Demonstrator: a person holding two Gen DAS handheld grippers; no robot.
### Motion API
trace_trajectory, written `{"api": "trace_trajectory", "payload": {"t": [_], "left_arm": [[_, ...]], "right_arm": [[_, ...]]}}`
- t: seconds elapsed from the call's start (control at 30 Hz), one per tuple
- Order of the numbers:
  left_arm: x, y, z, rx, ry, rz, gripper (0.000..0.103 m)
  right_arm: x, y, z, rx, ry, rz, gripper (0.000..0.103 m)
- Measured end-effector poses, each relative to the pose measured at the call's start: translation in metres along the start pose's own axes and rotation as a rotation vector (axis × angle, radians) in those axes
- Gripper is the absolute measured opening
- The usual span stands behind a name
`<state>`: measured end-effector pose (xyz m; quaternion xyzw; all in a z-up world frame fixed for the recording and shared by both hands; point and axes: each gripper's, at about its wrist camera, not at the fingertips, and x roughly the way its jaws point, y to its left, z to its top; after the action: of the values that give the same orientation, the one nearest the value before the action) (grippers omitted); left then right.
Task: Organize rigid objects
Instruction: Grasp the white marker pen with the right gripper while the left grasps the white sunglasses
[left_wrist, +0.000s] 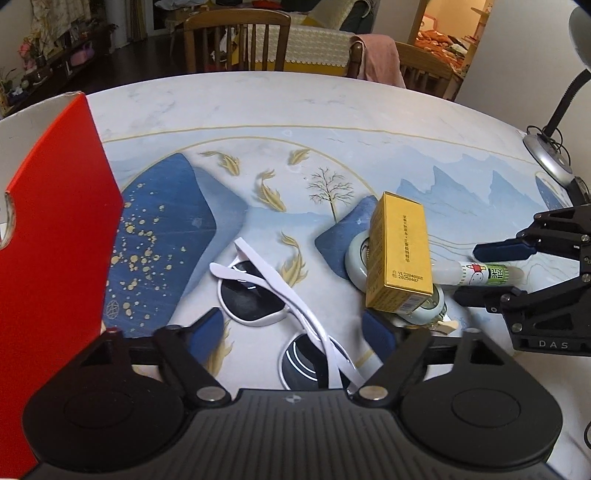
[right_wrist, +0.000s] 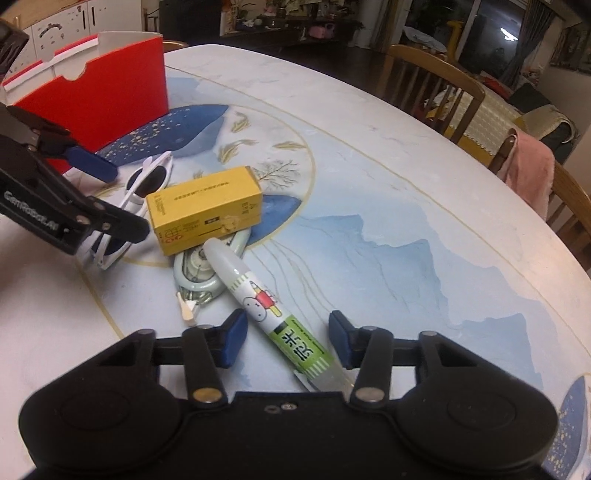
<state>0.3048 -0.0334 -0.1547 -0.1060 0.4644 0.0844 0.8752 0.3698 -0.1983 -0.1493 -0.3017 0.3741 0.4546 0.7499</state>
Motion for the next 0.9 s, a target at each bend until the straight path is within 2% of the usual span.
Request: {"api": "trace_trajectory", "payload": {"t": [0.1, 0.17, 0.3, 0.37, 0.5, 0.57, 0.73, 0.9], "left_arm": [[0.0, 0.001, 0.001, 0.001, -0.003, 0.001, 0.074], [-0.001, 0.002, 0.001, 0.001, -0.006, 0.003, 0.061], [-0.003, 0.006, 0.003, 0.01, -0.006, 0.018, 0.044], [-0.003, 0.008, 0.004, 0.015, -0.004, 0.024, 0.035], [-0.004, 0.009, 0.004, 0.016, -0.003, 0.025, 0.027], [-0.006, 0.011, 0.003, 0.019, -0.01, 0.025, 0.018], [-0.012, 0.015, 0.0, 0.028, -0.024, 0.026, 0.009], [-0.021, 0.018, -0.005, 0.016, -0.033, 0.006, 0.007]], "right_arm": [[-0.001, 0.001, 0.0, 0.01, -0.003, 0.015, 0.038], [-0.002, 0.003, -0.002, 0.016, -0.003, 0.024, 0.032], [-0.007, 0.007, -0.007, 0.042, 0.0, 0.037, 0.024], [-0.009, 0.009, -0.01, 0.069, 0.001, 0.046, 0.017], [-0.014, 0.012, -0.016, 0.139, -0.002, 0.055, 0.017], [-0.018, 0.014, -0.02, 0.181, -0.003, 0.053, 0.017], [-0.025, 0.015, -0.028, 0.329, -0.001, 0.047, 0.017], [-0.037, 0.023, -0.035, 0.443, -0.022, 0.061, 0.017]]}}
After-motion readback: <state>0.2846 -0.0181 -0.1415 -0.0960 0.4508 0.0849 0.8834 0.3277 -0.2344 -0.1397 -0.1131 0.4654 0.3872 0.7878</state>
